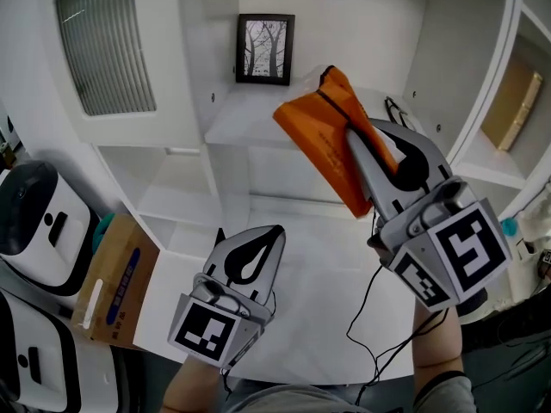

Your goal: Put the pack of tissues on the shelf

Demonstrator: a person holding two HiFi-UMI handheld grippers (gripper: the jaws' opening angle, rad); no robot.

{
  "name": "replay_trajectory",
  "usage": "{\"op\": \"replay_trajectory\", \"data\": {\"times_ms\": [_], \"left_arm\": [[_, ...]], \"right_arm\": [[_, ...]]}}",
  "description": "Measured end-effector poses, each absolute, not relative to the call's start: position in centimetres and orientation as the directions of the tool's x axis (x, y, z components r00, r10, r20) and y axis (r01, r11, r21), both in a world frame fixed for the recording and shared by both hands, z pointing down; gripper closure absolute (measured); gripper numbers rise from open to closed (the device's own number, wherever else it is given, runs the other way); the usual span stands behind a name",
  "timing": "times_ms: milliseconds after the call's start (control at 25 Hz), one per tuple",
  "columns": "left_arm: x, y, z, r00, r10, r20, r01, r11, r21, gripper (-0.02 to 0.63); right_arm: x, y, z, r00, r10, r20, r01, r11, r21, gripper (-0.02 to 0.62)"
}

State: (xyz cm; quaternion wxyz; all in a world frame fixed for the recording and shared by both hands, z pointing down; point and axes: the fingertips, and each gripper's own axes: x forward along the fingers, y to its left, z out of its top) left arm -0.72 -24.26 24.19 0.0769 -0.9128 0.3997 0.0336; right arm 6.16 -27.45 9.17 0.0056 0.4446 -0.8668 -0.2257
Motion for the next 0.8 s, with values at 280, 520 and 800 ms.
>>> {"op": "replay_trajectory", "data": {"times_ms": [280,520,800], "left_arm": [[-1.1,-24.8,23.7,0.663,-0.736,-0.137,-0.749,-0.651,-0.125,0.566],[-1.4,-25.7,22.8,0.651,-0.735,-0.19,-0.759,-0.634,-0.147,0.566],[-1.8,-26.6,22.7,0.639,-0.746,-0.188,-0.769,-0.623,-0.144,0.566]], "right_arm": [[6.5,-29.2,7.5,-0.607,-0.771,-0.192,-0.765,0.501,0.404,0.554],[6.4,-31.2,6.6,-0.609,-0.773,-0.175,-0.763,0.512,0.395,0.554],[6.2,-33.4,5.3,-0.599,-0.782,-0.172,-0.764,0.494,0.414,0.552]]}}
